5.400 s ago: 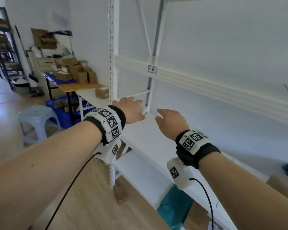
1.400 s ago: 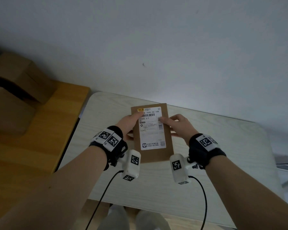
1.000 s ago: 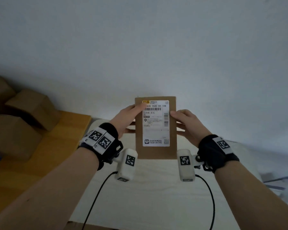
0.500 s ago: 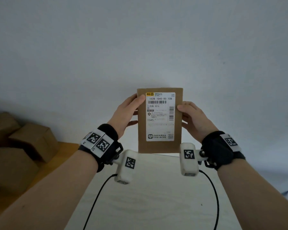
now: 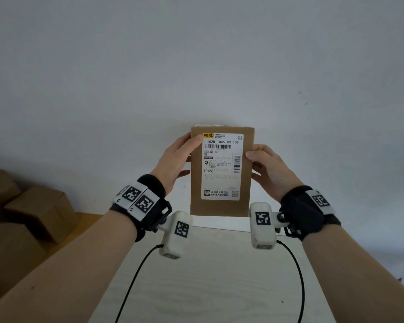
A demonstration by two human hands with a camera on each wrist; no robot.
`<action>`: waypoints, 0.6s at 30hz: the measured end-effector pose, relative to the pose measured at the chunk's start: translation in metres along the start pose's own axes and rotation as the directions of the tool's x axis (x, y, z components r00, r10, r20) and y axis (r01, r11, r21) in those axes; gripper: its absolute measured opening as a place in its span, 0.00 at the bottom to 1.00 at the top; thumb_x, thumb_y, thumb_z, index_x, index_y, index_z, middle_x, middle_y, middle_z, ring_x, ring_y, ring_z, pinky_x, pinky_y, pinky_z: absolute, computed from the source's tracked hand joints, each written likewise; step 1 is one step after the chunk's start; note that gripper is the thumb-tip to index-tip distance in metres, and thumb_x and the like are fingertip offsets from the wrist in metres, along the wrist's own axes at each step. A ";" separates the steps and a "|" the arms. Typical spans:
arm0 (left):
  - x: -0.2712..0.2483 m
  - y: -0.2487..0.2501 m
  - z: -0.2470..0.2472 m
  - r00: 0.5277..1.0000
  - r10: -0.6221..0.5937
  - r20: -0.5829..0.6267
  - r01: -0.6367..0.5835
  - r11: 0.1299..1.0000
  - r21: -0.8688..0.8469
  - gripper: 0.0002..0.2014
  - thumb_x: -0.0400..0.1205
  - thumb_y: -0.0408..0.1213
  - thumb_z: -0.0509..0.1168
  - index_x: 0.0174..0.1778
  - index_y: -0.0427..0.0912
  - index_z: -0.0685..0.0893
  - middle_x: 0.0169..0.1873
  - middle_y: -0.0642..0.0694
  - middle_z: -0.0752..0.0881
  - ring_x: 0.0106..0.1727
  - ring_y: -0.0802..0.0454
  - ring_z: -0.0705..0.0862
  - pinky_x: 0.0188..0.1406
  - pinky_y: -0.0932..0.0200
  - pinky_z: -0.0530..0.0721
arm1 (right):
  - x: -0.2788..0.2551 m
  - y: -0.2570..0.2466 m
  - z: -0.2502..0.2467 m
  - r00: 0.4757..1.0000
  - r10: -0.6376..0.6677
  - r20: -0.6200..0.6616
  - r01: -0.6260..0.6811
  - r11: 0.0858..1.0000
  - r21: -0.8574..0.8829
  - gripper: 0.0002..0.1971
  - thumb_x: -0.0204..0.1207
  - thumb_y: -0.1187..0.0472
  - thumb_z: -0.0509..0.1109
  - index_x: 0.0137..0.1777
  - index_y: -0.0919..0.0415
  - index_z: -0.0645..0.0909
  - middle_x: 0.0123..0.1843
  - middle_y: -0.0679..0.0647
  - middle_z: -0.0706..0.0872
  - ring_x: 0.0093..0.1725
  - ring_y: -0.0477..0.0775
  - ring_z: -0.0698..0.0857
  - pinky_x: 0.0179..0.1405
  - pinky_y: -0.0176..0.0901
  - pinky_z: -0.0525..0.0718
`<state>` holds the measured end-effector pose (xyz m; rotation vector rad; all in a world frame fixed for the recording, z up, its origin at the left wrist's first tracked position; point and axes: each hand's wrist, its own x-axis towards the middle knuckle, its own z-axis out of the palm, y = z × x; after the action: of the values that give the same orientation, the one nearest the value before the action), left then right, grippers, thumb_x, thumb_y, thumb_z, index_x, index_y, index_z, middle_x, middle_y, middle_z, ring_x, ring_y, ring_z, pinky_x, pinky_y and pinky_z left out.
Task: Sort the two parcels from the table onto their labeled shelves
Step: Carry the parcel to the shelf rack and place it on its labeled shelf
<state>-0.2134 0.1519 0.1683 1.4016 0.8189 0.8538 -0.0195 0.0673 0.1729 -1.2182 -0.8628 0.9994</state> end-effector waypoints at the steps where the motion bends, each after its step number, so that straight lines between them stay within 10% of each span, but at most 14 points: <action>1: 0.001 0.000 0.000 1.000 -0.001 -0.004 0.001 1.000 -0.004 0.26 0.79 0.59 0.62 0.71 0.54 0.78 0.53 0.56 0.89 0.62 0.51 0.83 0.70 0.40 0.75 | 0.001 0.000 0.000 1.000 0.000 -0.001 0.000 1.000 0.002 0.07 0.76 0.67 0.67 0.47 0.56 0.73 0.43 0.50 0.88 0.44 0.48 0.85 0.52 0.43 0.80; 18: 0.001 0.002 0.001 1.000 -0.012 -0.006 0.012 1.000 0.010 0.32 0.71 0.63 0.62 0.71 0.56 0.78 0.56 0.55 0.88 0.66 0.49 0.82 0.71 0.37 0.73 | -0.001 0.000 0.000 1.000 0.007 -0.005 -0.007 1.000 0.011 0.09 0.76 0.68 0.67 0.50 0.55 0.73 0.42 0.48 0.88 0.44 0.48 0.84 0.50 0.43 0.79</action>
<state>-0.2120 0.1527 0.1699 1.4024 0.8368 0.8456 -0.0196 0.0668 0.1724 -1.2150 -0.8489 1.0049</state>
